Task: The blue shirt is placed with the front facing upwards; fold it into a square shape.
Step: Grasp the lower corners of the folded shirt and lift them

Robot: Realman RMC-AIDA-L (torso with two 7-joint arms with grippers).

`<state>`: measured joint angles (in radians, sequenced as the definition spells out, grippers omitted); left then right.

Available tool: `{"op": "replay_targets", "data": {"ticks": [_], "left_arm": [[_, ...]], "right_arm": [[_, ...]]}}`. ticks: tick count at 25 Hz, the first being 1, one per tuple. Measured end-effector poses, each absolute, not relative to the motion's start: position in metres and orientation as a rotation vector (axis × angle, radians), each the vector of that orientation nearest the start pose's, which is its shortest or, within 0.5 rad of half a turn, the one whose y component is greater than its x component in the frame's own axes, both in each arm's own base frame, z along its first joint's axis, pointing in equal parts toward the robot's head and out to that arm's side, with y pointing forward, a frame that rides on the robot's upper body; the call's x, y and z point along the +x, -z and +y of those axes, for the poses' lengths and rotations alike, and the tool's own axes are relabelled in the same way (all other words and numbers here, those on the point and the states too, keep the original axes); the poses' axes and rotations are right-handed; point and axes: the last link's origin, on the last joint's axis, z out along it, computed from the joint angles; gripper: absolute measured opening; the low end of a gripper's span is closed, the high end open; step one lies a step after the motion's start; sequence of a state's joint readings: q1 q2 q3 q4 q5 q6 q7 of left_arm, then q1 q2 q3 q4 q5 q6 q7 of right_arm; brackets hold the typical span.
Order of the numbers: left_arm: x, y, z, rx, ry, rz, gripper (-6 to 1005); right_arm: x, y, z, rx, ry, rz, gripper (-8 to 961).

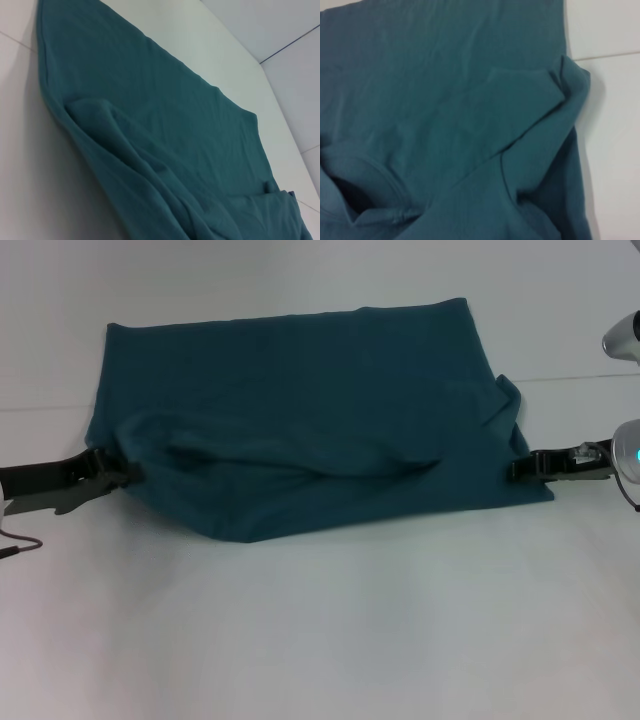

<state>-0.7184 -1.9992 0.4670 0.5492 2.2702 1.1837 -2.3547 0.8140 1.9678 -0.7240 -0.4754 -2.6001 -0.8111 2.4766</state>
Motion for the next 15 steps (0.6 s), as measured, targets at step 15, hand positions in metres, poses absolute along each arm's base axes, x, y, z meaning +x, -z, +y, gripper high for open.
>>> {"op": "replay_targets", "data": {"ticks": [15], "left_arm": [[-0.286, -0.033, 0.409, -1.959, 0.665, -1.783, 0]], "right_arm": [[0.295, -0.012, 0.445, -1.941, -0.076, 1.450, 553]]}}
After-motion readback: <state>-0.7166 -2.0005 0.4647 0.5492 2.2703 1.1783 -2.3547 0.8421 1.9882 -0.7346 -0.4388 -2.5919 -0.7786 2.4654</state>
